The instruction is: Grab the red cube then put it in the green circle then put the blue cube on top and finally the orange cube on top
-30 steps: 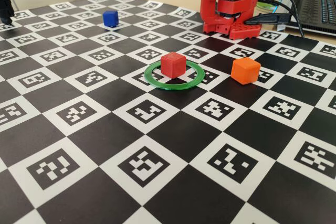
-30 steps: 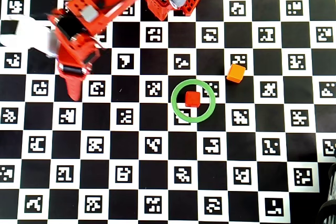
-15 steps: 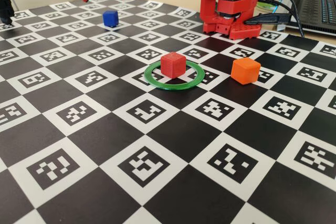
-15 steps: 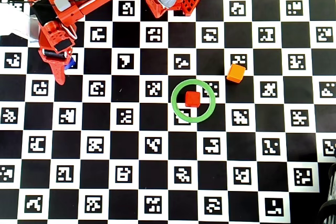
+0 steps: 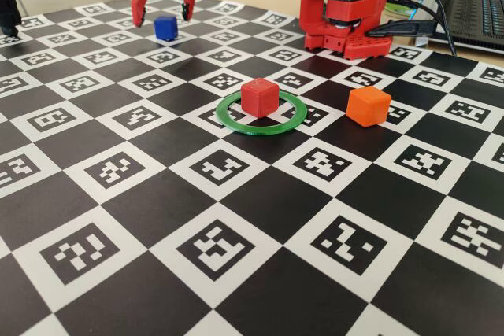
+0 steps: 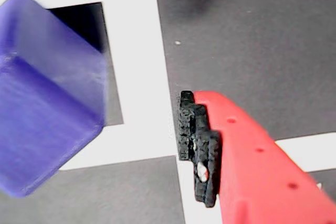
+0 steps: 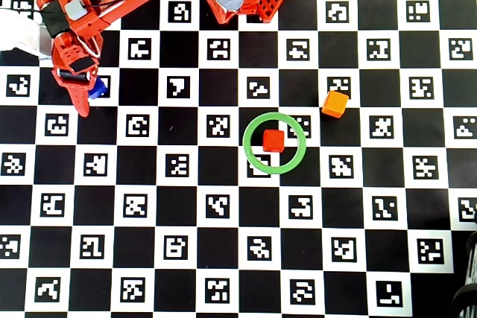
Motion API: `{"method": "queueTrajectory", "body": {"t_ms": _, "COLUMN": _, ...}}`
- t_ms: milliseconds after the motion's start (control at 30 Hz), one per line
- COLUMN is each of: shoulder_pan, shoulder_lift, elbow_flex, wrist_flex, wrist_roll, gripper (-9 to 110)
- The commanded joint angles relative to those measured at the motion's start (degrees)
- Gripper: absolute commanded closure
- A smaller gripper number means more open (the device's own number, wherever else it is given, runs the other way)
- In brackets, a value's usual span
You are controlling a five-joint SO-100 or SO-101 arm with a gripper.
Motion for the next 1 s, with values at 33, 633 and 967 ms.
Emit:
{"method": "queueTrajectory", "body": {"t_ms": 33, "shoulder_pan": 0.2, "shoulder_lift": 1.9, "elbow_flex": 0.8, "wrist_flex": -2.6, "wrist_roll": 0.5, "gripper": 54}}
{"method": "queueTrajectory", "body": {"t_ms": 633, "shoulder_pan": -3.4, "shoulder_lift": 2.4, "elbow_flex": 1.2, "wrist_flex": -2.7, "wrist_roll": 17.2, "gripper": 55}}
{"method": "queueTrajectory", "body": {"t_ms": 967, "shoulder_pan": -4.3, "shoulder_lift": 2.7, "elbow_flex": 0.7, "wrist_flex": -4.0, "wrist_roll": 33.1, "gripper": 57}}
